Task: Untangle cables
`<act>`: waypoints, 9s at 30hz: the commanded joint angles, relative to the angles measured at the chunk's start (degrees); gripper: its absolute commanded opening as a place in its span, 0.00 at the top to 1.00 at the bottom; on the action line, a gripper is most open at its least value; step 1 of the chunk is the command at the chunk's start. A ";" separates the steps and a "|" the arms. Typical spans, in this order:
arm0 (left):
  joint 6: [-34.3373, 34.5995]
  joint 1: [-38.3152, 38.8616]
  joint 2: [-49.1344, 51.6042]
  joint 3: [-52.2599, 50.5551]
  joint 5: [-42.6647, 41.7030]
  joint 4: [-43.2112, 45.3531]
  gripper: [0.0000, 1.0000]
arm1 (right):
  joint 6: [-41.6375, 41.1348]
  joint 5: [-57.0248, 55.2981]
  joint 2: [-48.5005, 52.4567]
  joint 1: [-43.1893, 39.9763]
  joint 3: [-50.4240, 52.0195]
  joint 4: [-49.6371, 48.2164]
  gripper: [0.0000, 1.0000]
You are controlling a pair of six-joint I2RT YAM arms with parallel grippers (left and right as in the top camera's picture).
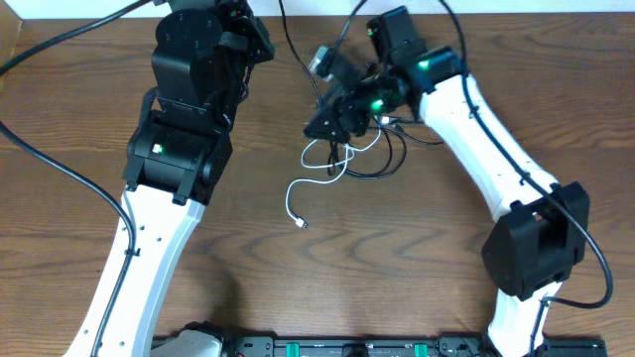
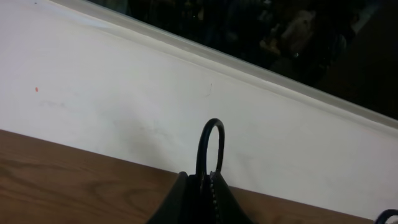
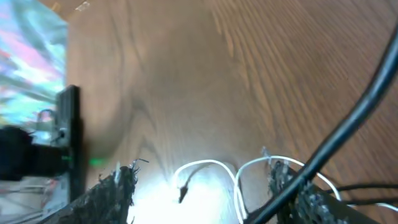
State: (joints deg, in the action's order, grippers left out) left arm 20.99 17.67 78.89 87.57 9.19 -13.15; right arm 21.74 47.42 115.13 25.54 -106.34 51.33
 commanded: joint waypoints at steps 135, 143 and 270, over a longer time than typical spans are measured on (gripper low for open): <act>-29.20 -1.22 -5.22 0.59 -25.73 -2.14 0.92 | -36.92 -38.27 -9.66 -11.34 -23.93 13.00 0.99; -24.65 -1.22 -6.64 0.59 -18.16 16.02 0.92 | -36.92 -38.32 -9.35 -11.47 -23.93 13.55 0.99; 5.68 -16.96 25.16 1.16 -8.98 -37.57 0.92 | -19.58 -31.52 -3.78 -1.25 -35.08 8.17 0.99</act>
State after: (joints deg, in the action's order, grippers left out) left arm 25.93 0.71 103.96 88.07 0.10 -50.59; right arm 4.10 18.00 113.45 26.09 -138.41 59.29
